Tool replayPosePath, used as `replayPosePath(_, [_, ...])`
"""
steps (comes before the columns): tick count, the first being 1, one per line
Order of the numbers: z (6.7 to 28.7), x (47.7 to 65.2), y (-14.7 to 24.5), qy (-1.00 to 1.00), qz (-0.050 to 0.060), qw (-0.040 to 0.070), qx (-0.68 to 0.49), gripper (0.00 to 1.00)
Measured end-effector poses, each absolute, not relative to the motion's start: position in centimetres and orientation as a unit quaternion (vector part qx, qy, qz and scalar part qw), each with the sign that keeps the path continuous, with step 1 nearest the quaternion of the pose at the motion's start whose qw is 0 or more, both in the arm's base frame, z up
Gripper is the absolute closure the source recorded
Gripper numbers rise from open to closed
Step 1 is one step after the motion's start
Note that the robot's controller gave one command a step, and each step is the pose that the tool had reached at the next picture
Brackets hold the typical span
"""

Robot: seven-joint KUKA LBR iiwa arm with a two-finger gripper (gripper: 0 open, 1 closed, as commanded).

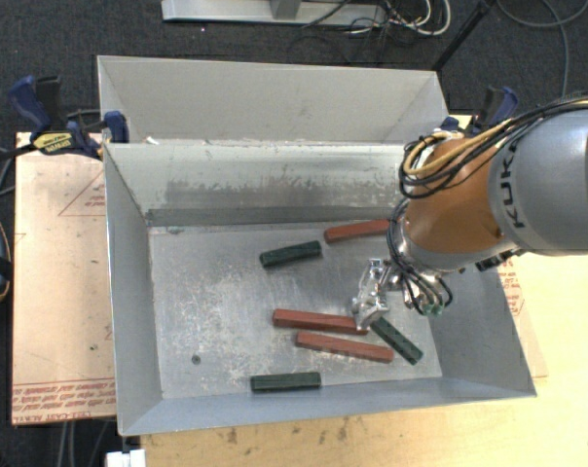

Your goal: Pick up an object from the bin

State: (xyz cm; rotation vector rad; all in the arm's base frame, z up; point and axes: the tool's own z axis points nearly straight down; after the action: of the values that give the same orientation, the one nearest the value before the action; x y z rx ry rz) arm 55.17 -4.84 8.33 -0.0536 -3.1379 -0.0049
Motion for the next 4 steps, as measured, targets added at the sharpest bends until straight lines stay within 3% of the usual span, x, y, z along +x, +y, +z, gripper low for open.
replayPosePath(1, [11.8, 54.8, -4.7, -1.0, -0.001, 0.0, -0.017, 1.0])
replayPosePath(2, [12.1, 54.7, -4.5, -1.0, 0.0, 0.0, 0.016, 0.0])
replayPosePath(3, [10.2, 54.7, -4.4, -1.0, 0.0, 0.0, 0.03, 0.0])
replayPosePath(4, [8.3, 51.9, -2.9, -0.999, 0.001, -0.007, -0.054, 1.0])
